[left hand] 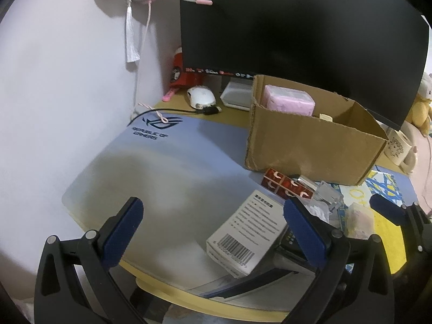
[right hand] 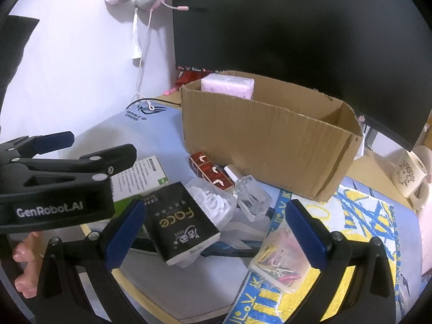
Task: Organize objects
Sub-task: 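Grasp the white-green medicine box with the left tool while the right tool grasps the black 'face' box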
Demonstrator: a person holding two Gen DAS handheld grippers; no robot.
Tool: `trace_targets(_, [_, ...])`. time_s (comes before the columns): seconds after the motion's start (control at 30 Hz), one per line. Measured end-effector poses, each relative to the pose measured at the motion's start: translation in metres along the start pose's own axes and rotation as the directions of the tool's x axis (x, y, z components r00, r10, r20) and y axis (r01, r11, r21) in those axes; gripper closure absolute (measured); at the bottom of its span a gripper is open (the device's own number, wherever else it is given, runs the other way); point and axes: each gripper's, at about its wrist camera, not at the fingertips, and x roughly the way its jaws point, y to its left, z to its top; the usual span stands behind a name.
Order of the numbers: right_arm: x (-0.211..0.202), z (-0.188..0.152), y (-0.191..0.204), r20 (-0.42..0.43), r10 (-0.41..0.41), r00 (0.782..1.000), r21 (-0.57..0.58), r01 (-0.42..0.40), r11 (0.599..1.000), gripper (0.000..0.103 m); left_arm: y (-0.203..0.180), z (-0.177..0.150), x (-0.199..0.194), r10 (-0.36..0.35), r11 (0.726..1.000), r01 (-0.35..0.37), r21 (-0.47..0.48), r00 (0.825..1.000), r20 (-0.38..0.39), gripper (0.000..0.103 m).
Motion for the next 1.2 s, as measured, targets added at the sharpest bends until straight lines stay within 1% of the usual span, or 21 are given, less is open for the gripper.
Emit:
trace_targets(0.17, [0.005,-0.002,-0.001,-0.031,0.039,0.999,0.008,-0.039,0.999,0.000,-0.003,-0.002,0.009,-0.044,0.999,0.044,0.003,0.998,-0.050,0.000])
trace_targets(0.37, [0.005,-0.004,0.007,-0.044,0.063,0.997,-0.025,-0.065,0.998,0.000,-0.007,-0.006,0.017,-0.034,0.999,0.036,0.011,0.995,-0.089,0.000])
trace_targets(0.5, [0.010,-0.006,0.011,-0.067,0.044,0.997,-0.044,-0.047,0.998,0.000,-0.007,-0.007,0.022,-0.030,0.999,0.031,0.013,0.993,-0.111,0.000])
trace_targets(0.63, [0.009,-0.007,0.010,-0.060,0.014,0.998,-0.052,-0.017,0.999,0.000,-0.006,-0.008,0.026,-0.026,1.000,0.028,0.008,0.991,-0.133,0.000])
trace_targets(0.83, [0.011,-0.008,0.000,-0.067,0.013,0.998,-0.011,-0.014,1.000,0.000,-0.005,-0.008,0.028,-0.049,0.999,0.050,0.000,0.988,-0.146,0.000])
trace_targets(0.93, [0.013,-0.008,-0.001,-0.071,-0.002,0.997,-0.015,0.001,1.000,0.000,-0.009,-0.010,0.033,-0.036,0.999,0.038,0.010,0.986,-0.166,0.000])
trace_targets(1.13, [0.012,-0.009,0.000,-0.073,-0.002,0.997,-0.023,0.001,1.000,0.000,-0.008,-0.010,0.034,-0.046,0.999,0.047,-0.001,0.984,-0.173,0.000])
trace_targets(1.2, [0.013,-0.009,0.001,-0.080,0.025,0.996,-0.022,-0.027,0.999,0.007,-0.007,-0.010,0.034,-0.056,0.998,0.056,-0.009,0.982,-0.179,0.000])
